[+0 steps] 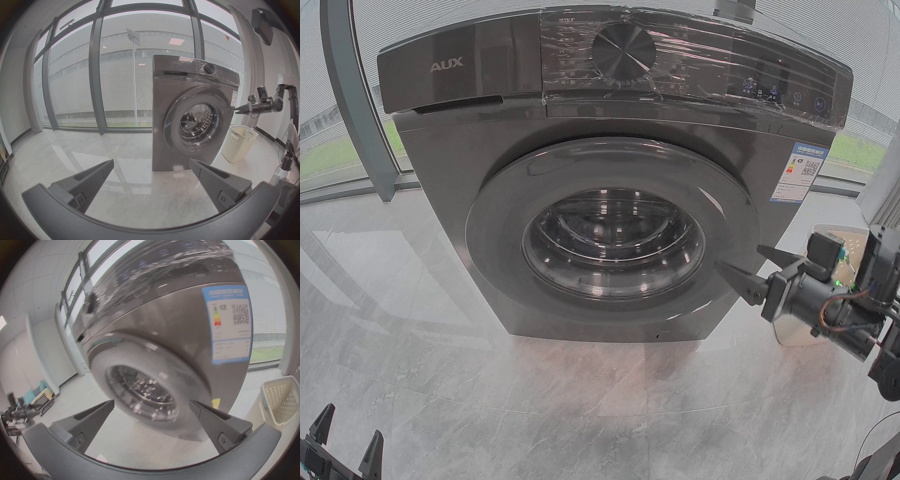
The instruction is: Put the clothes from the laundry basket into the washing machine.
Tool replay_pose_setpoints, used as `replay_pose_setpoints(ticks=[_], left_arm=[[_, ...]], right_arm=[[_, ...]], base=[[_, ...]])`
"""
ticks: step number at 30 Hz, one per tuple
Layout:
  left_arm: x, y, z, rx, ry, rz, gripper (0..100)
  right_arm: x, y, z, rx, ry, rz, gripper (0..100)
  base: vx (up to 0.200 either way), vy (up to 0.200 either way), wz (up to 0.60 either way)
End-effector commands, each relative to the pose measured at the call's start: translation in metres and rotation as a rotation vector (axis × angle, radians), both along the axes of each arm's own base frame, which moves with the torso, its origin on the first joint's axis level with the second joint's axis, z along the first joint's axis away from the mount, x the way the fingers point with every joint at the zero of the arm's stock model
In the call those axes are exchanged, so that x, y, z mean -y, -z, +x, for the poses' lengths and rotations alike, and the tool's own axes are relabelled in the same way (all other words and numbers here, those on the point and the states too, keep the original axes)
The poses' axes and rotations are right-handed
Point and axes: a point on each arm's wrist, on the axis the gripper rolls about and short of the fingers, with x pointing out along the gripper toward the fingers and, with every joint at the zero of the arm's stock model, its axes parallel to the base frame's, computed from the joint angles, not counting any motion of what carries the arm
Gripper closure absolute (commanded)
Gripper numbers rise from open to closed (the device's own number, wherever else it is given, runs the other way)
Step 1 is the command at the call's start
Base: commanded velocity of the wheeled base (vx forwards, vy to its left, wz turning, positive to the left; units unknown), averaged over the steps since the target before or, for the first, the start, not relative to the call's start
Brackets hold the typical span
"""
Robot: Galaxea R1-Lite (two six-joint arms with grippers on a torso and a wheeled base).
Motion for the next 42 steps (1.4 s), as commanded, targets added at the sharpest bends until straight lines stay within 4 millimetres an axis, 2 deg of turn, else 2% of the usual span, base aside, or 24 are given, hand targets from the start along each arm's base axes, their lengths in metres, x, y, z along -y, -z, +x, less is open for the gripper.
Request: replay_pose_setpoints(ticks=[1,5,6,7,8,10,12,13,14,18,19,27,32,35,42], left_arm=[[0.0,0.005,0.0,-0.002,0.001,0.0,0],[0.0,0.005,0.0,-0.002,0.001,0.0,0],[0.0,0.005,0.0,-0.002,0.001,0.0,0],[0.0,0.005,0.0,-0.002,0.0,0.0,0],[0.0,0.005,0.0,-0.002,0.0,0.0,0],[0.0,0.005,0.0,-0.002,0.0,0.0,0],[0.0,0.005,0.0,-0.002,0.001,0.0,0],[0.0,0.005,0.0,-0.002,0.001,0.0,0],[0.0,0.005,0.0,-0.002,0.001,0.0,0],[0.0,0.005,0.0,-0.002,0.001,0.0,0],[0.0,0.005,0.0,-0.002,0.001,0.0,0],[0.0,0.005,0.0,-0.002,0.001,0.0,0],[0.0,0.005,0.0,-0.002,0.001,0.0,0],[0.0,0.005,0.0,-0.003,-0.002,-0.009,0],[0.0,0.005,0.0,0.0,-0.003,-0.019,0]], right_arm=[[0.038,0.014,-0.077,0.022,-0.083,0.004,0],[0.075,0.019,-0.117,0.122,0.024,0.015,0],[0.075,0.019,-0.117,0.122,0.024,0.015,0],[0.089,0.025,-0.135,0.16,0.095,0.005,0],[0.089,0.025,-0.135,0.16,0.095,0.005,0],[0.107,0.04,-0.166,0.182,0.221,-0.017,0],[0.113,0.049,-0.184,0.188,0.278,-0.022,0],[0.114,0.05,-0.185,0.187,0.283,-0.023,0],[0.117,0.06,-0.199,0.177,0.31,-0.032,0],[0.12,0.089,-0.224,0.145,0.33,-0.057,0],[0.12,0.098,-0.225,0.115,0.347,-0.064,0],[0.121,0.103,-0.224,0.065,0.539,-0.147,0],[0.119,0.105,-0.23,0.14,0.529,-0.139,0],[0.12,0.113,-0.23,0.042,0.528,-0.098,0],[0.119,0.112,-0.23,0.06,0.519,-0.112,0]], base=[[0.0,0.0,0.0],[0.0,0.0,0.0],[0.0,0.0,0.0],[0.0,0.0,0.0],[0.0,0.0,0.0],[0.0,0.0,0.0],[0.0,0.0,0.0],[0.0,0.0,0.0],[0.0,0.0,0.0],[0.0,0.0,0.0],[0.0,0.0,0.0],[0.0,0.0,0.0],[0.0,0.0,0.0],[0.0,0.0,0.0],[0.0,0.0,0.0]])
